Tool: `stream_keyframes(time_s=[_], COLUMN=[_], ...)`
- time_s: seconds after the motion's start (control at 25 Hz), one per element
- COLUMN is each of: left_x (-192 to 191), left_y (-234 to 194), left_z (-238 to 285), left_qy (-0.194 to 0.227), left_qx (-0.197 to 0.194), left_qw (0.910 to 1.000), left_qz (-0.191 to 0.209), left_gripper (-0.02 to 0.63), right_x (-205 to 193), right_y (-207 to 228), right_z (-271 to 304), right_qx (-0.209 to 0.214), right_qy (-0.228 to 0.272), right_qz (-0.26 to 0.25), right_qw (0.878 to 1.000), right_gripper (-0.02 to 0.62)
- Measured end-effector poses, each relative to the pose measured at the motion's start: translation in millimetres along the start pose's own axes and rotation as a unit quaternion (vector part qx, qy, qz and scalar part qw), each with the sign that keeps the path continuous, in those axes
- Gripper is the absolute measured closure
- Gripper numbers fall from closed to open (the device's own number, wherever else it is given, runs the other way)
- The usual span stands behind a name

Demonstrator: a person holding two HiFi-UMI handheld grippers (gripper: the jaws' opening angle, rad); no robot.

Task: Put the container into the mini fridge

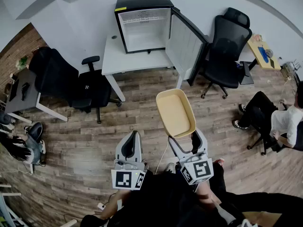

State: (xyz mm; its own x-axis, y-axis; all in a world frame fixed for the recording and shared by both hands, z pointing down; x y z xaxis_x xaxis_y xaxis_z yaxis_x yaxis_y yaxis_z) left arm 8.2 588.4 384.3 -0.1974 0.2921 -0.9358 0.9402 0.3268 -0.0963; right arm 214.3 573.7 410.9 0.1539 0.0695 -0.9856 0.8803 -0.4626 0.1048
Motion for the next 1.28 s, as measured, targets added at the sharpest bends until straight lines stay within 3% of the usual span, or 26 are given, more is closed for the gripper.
stream_keyframes(time_s=[0.48, 0.88, 1.08, 1.28], left_x=[-6.3, -23.9, -35.0, -51.6], left_y=[17.9, 55.9, 44.1, 5.2], left_z=[9.6, 16.3, 34.2, 72.9], left_qy=[-0.008, -0.030, -0.038, -0.031], left_qx=[0.001, 0.022, 0.030, 0.026], left_qw=[1.0000, 0.9991, 0.9987, 0.9991], left_qz=[0.004, 0.018, 0.013, 0.013], left_gripper=[0.595, 0.595, 0.595, 0.595], right_x=[3.0, -1.9, -8.3, -20.6], right_y=[15.5, 57.1, 68.6, 68.4], right_z=[-4.4, -8.3, 16.1, 63.1], right_qx=[0.004, 0.037, 0.037, 0.028], right_qy=[0.004, 0.000, -0.005, -0.006], right_qz=[-0.012, -0.003, 0.000, -0.004], right_qw=[1.000, 0.999, 0.999, 1.000], right_gripper=[0.196, 0.196, 0.196, 0.196])
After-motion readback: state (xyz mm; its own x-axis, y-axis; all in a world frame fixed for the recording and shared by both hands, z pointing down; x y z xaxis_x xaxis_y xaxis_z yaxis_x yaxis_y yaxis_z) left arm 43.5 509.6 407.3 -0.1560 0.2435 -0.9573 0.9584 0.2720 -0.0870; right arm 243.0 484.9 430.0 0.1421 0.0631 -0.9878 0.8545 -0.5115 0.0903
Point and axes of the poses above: the fingertips, and each gripper's own axes: z forward along the fingers, y to its right, x out of its top, the point moved 6 cm from there along -z, backward along the fingers, and after that the axes turned 13 degrees about y, right-handed, at the moved point
